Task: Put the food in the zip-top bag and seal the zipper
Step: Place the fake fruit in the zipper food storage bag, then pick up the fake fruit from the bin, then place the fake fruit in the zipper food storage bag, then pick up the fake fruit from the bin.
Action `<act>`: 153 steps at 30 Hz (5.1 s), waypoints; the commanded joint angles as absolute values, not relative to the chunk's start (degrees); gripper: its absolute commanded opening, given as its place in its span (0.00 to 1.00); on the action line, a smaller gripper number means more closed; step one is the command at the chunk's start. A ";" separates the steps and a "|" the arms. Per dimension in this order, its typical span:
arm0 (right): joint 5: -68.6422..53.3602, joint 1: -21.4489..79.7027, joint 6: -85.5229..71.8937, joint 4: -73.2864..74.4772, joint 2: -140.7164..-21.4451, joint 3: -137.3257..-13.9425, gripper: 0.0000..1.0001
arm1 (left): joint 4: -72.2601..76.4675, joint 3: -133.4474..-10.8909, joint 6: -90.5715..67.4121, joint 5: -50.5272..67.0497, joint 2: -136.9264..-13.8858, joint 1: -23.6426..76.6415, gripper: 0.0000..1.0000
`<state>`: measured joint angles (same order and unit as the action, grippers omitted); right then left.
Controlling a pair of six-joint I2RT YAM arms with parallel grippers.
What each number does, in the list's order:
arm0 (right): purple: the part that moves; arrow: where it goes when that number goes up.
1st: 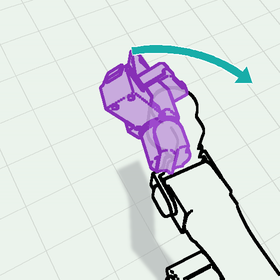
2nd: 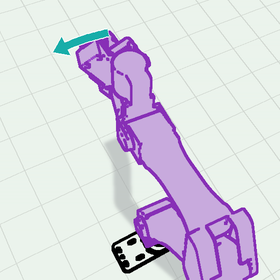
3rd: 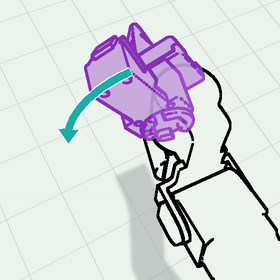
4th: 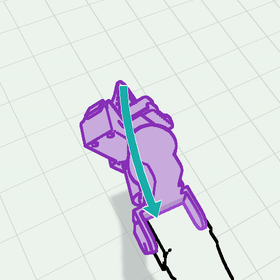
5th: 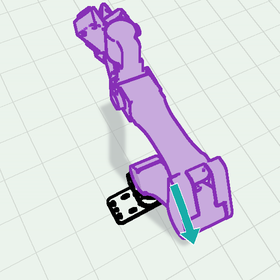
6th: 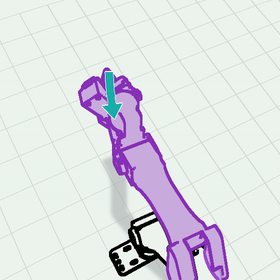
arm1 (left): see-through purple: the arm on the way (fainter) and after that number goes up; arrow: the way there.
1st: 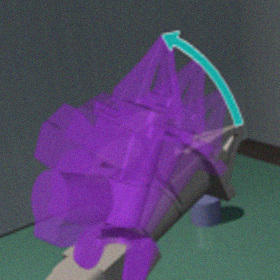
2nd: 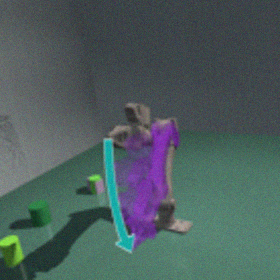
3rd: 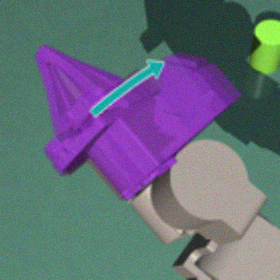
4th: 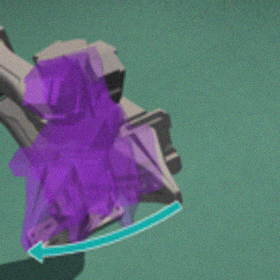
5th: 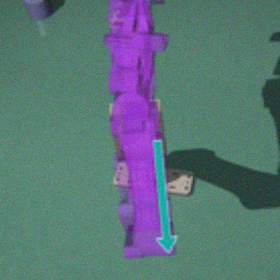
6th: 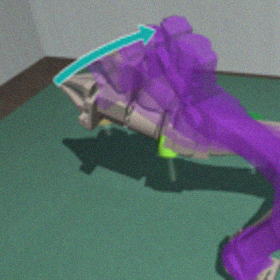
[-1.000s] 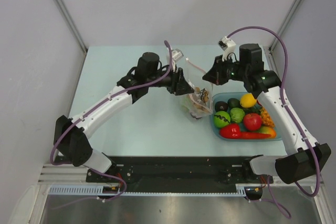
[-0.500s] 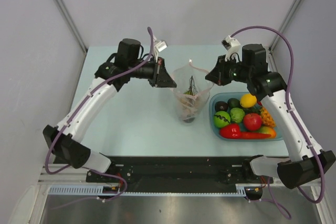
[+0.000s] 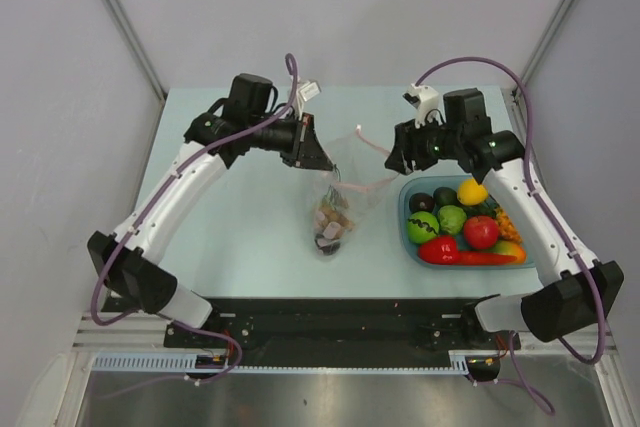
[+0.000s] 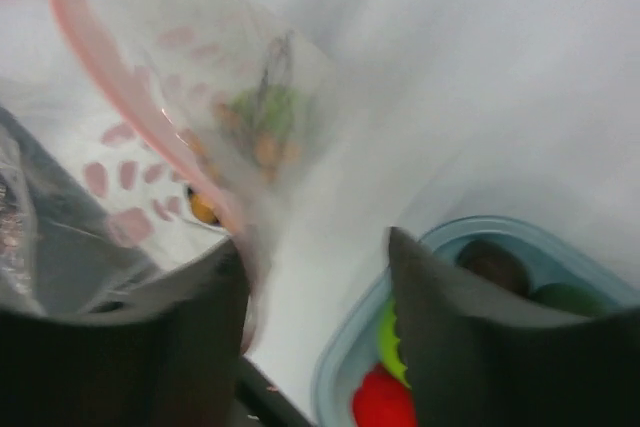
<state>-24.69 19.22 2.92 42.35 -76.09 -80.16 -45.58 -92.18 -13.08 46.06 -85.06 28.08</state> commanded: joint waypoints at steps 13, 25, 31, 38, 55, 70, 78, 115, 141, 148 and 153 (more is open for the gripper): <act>-24.89 -2.90 21.52 50.80 -79.27 -83.06 1.00 | -32.96 -92.81 -21.18 46.41 -93.07 30.41 0.00; -14.06 -4.39 42.96 51.77 -87.71 -76.64 1.00 | -33.84 -93.87 -19.69 46.58 -94.39 31.11 0.00; -22.48 -8.17 60.36 53.70 -87.72 -75.76 1.00 | -34.19 -93.52 -19.34 46.93 -94.22 31.11 0.00; -30.67 -13.09 84.44 58.18 -88.15 -73.74 1.00 | -34.54 -93.69 -18.81 47.55 -94.13 31.20 0.00; -28.04 -10.02 100.72 57.92 -93.52 -71.11 1.00 | -35.95 -93.60 -17.23 47.90 -94.22 30.85 0.00; -28.29 -10.02 94.94 57.82 -88.60 -74.52 0.56 | -35.51 -93.25 -17.23 48.43 -93.87 30.85 0.00; -38.31 -8.53 81.58 62.31 -82.36 -83.49 0.50 | -35.33 -93.08 -16.61 48.78 -93.78 30.85 0.00; -37.54 2.56 29.59 55.96 -69.71 -87.20 1.00 | -30.68 -88.86 -17.23 48.16 -90.62 31.03 0.00; 3.87 0.44 50.36 50.11 -66.71 -47.12 1.00 | -30.85 -87.28 -15.82 48.61 -90.09 31.03 0.00; 4.49 0.88 50.45 46.67 -68.64 -45.09 1.00 | -30.67 -87.10 -16.26 48.52 -90.09 31.03 0.00; 0.89 0.88 49.14 50.09 -67.95 -49.03 0.74 | -30.85 -87.63 -16.26 48.17 -90.26 31.03 0.00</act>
<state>3.16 0.67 50.65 48.16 -68.84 -45.45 -32.01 -87.20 -17.47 47.77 -92.79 30.85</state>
